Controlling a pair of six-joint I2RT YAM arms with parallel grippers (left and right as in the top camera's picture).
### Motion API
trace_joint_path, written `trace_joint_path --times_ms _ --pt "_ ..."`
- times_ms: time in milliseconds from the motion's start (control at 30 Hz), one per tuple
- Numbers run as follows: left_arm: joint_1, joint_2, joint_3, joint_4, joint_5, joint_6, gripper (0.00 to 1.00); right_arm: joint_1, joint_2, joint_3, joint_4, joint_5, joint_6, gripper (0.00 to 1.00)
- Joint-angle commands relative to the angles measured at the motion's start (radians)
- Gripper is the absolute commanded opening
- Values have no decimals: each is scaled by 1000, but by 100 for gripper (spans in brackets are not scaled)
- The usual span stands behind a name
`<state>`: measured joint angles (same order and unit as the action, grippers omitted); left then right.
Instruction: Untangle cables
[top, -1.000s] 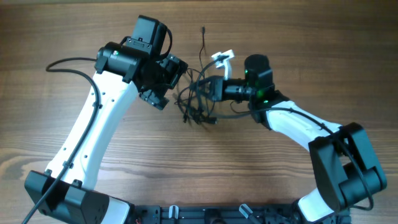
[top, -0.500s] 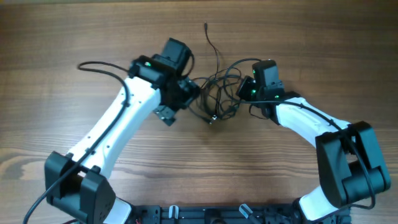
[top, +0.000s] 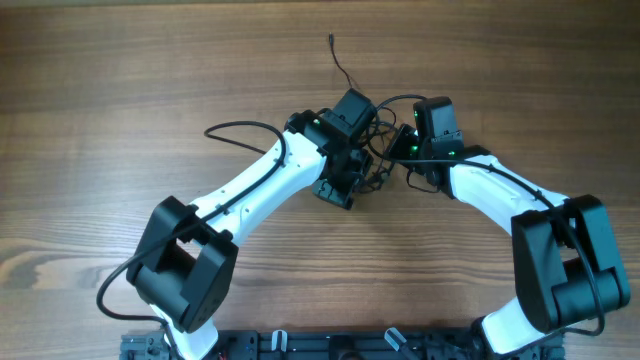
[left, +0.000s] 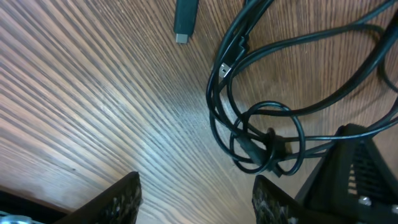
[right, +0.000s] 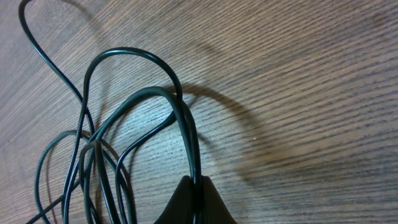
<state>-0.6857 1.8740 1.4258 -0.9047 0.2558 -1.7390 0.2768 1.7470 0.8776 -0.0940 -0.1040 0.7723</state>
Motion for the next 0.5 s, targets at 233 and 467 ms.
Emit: trace_joint_path --times_ms 233,467 --pt "11 127 -8 84 -48 -110 50 -1 -2 -2 -34 -12 -14 4" --pt "4 201 -8 108 -64 -108 33 -1 -2 -2 -35 -32 -15 4"
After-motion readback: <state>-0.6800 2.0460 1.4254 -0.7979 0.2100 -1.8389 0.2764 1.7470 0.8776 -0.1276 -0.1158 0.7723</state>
